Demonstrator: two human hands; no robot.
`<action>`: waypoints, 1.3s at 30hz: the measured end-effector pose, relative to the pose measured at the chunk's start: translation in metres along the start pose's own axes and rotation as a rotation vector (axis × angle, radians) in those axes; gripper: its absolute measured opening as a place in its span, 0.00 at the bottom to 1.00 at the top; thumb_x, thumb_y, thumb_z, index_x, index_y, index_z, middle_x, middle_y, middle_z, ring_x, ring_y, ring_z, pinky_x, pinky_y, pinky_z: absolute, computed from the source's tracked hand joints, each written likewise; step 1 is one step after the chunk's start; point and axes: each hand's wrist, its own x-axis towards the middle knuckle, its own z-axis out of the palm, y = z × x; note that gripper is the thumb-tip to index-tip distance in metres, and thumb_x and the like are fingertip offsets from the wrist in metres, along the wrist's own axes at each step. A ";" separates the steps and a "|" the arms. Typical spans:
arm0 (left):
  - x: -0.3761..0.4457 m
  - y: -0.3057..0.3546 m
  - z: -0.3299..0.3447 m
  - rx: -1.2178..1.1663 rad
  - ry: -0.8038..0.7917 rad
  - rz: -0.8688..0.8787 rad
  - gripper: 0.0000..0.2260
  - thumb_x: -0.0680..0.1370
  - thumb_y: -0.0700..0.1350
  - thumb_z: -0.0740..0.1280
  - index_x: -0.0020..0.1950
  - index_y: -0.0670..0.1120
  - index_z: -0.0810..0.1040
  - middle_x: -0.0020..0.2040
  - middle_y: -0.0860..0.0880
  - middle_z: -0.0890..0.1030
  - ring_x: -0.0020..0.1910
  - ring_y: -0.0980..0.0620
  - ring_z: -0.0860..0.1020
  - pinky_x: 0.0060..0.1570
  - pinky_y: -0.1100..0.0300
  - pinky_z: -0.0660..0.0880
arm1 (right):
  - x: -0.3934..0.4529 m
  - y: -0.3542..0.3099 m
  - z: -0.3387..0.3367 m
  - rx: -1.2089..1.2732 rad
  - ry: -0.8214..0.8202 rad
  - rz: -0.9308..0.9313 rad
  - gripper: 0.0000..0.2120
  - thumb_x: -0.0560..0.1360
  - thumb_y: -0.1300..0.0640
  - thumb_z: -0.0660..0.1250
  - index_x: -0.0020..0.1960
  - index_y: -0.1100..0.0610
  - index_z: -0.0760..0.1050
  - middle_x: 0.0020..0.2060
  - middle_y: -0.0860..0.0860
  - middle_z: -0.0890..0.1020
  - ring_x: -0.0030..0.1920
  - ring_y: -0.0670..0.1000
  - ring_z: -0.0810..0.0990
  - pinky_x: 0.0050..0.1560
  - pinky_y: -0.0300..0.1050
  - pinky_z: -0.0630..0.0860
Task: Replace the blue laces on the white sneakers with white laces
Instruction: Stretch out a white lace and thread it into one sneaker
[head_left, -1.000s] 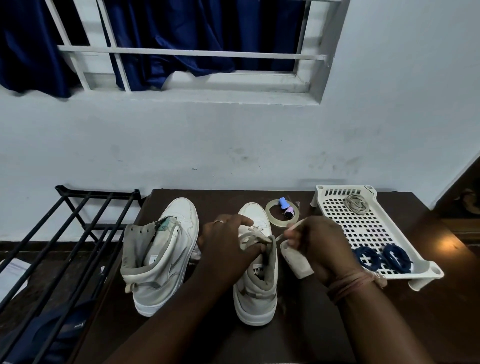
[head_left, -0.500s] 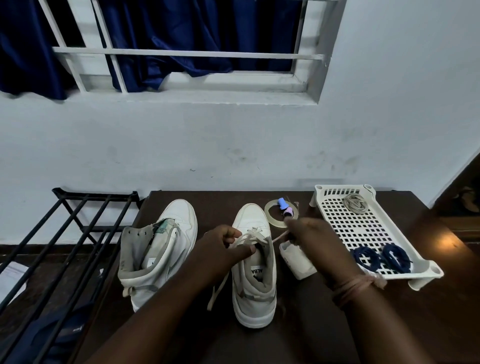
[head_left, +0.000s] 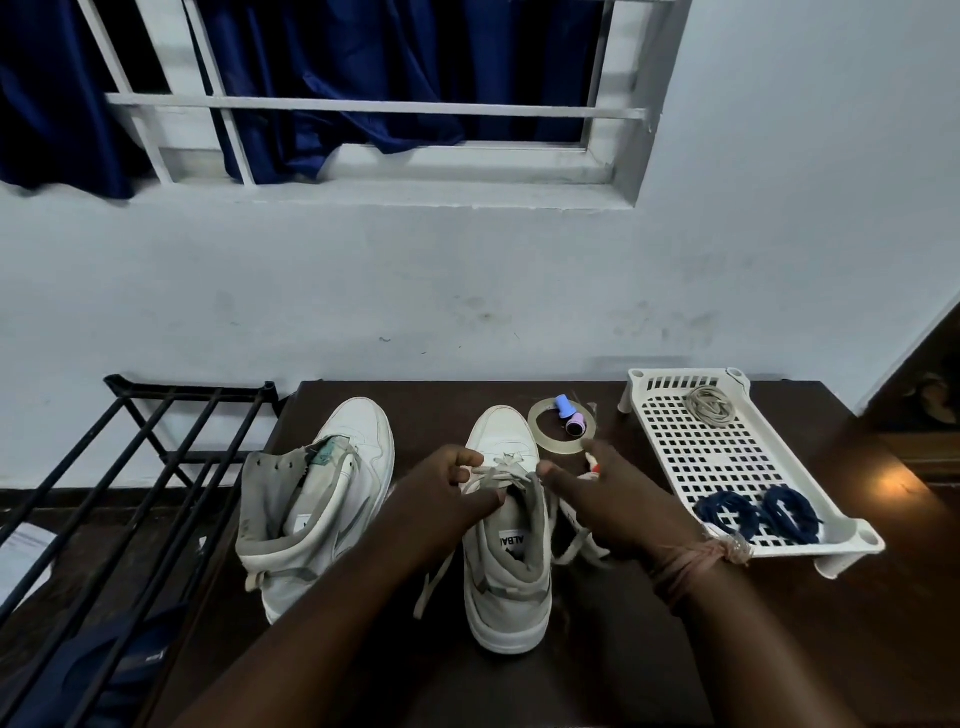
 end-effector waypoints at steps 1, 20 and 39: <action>0.000 0.000 0.000 -0.005 -0.005 -0.003 0.28 0.57 0.65 0.72 0.55 0.57 0.78 0.51 0.54 0.83 0.49 0.56 0.83 0.58 0.49 0.79 | -0.003 -0.003 -0.003 -0.068 -0.063 0.014 0.18 0.74 0.33 0.65 0.50 0.48 0.75 0.37 0.47 0.78 0.35 0.46 0.77 0.38 0.40 0.71; -0.009 0.012 -0.001 0.017 -0.060 0.094 0.15 0.69 0.53 0.69 0.55 0.56 0.83 0.43 0.54 0.86 0.45 0.54 0.84 0.53 0.48 0.80 | -0.003 -0.001 -0.007 0.115 -0.172 0.050 0.20 0.75 0.40 0.70 0.32 0.53 0.79 0.24 0.49 0.73 0.22 0.46 0.67 0.28 0.39 0.65; -0.010 0.029 -0.032 -0.049 0.113 -0.027 0.08 0.77 0.44 0.73 0.42 0.40 0.82 0.29 0.45 0.81 0.23 0.55 0.75 0.24 0.67 0.69 | -0.001 0.004 -0.023 0.320 0.056 0.040 0.24 0.72 0.56 0.75 0.20 0.54 0.71 0.19 0.45 0.71 0.28 0.50 0.63 0.30 0.43 0.60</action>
